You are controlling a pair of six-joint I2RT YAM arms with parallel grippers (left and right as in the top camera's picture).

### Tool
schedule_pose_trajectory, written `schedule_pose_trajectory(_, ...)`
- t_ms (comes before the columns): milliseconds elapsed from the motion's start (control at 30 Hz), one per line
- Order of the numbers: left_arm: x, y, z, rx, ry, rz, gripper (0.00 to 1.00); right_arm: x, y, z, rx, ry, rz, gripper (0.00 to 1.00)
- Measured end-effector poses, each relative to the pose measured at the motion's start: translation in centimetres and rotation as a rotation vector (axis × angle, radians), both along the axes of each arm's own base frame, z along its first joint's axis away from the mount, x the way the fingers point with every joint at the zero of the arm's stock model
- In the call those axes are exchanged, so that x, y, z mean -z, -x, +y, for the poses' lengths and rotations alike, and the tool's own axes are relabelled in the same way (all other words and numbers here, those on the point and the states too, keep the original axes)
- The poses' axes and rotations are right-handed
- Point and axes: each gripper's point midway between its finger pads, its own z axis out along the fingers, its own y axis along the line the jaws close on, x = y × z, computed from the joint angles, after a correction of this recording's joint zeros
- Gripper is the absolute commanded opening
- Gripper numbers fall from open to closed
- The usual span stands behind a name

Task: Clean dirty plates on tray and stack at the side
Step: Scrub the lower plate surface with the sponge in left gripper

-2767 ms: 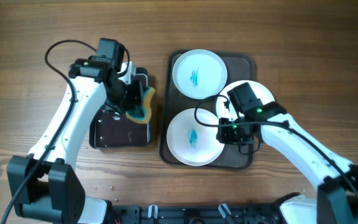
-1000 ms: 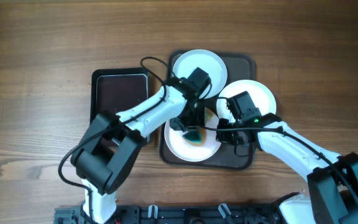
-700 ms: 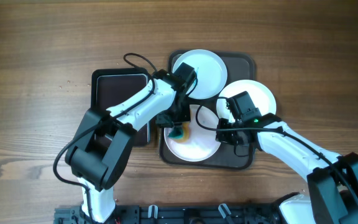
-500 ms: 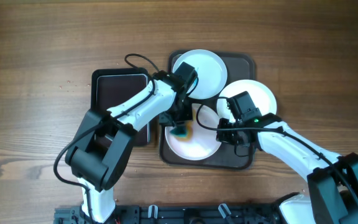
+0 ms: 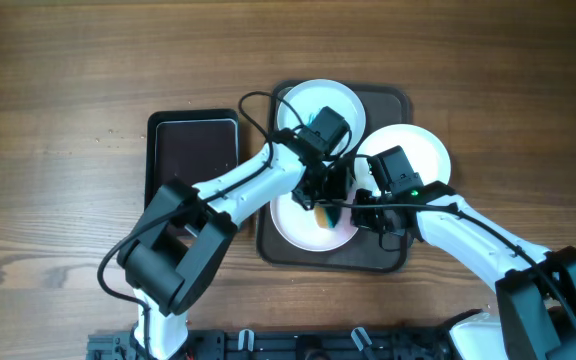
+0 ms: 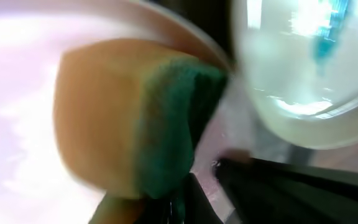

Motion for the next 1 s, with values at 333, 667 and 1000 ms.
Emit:
schedule_pose_trajectory(333,-0.4,0.6,-0.8,0.091,0.047,-0.014,0.04,0.0,0.0,0.0,0.000,0.000,0.000,0.04)
schedule_pose_trajectory(667,1.0,0.1,4.2,0.039,-0.139,0.013,0.84,0.0,-0.1,0.1,0.000,-0.002,-0.004,0.04)
schedule_pose_trajectory(1000,1.5,-0.2,5.6,0.038,-0.218,-0.013,0.75,0.0,-0.1,0.1,0.000,-0.003,-0.005,0.04)
